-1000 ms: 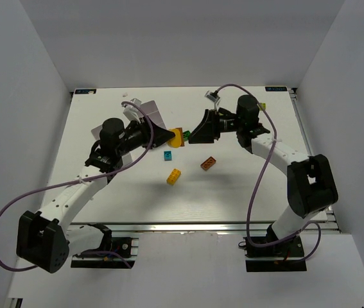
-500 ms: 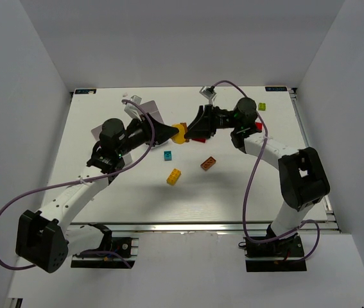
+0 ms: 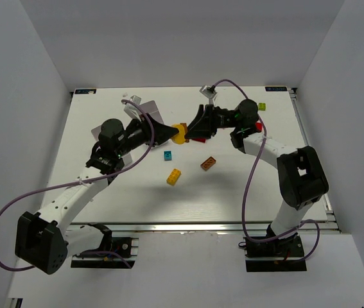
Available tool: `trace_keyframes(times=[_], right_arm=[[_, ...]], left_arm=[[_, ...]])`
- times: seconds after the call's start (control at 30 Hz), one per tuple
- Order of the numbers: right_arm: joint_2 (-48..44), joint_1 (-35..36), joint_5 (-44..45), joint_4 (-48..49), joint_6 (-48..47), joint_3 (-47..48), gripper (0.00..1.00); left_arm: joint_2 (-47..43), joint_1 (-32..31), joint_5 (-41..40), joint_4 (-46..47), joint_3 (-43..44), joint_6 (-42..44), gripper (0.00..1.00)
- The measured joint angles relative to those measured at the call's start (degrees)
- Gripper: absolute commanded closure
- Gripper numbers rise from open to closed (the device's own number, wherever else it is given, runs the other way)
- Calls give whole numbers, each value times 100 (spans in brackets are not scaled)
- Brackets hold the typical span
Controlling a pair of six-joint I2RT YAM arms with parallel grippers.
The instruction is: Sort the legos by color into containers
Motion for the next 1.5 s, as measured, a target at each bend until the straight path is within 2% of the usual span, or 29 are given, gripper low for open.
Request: trace_keyframes(times=[0.3,0.5,0.53,0.63,0.77,1.2,1.27,1.33,1.4,1.47,1.5], right_arm=[[116,-26,-76,282,129,0,48],[302,-42,-129,872,649,0,66],[352,-44,-142,975,831,0,75],[603,-37,-221,1241,1464,57,85],[778,-15,-330,1340,1770,79,90],[761,-315,-398,1344,1565,87,98],[754,-313,-415,1331,1362,103,99],[643,-306,-413,957,688,131,100],[348,-289,-271,-376,-623,289,100],[87,-188,203,-2398,-2347,885,100],[35,-138,479,-3108,-3093,1224,100]], left_arm=[[-83,0,0,-125,0,35,100],[-131,-9,2,-140,0,57,100],[-133,-9,0,-166,0,59,100],[-136,-11,-39,-326,0,85,100],[-146,-13,-138,-625,2,144,100],[-868,138,-442,-1808,103,826,100],[-868,173,-686,-2175,282,1001,100],[-848,219,-1211,-2745,586,1198,100],[-743,334,-1978,-3381,1067,1401,100],[-608,485,-2942,-3967,1550,1506,100],[-544,566,-3438,-4205,1749,1523,100]])
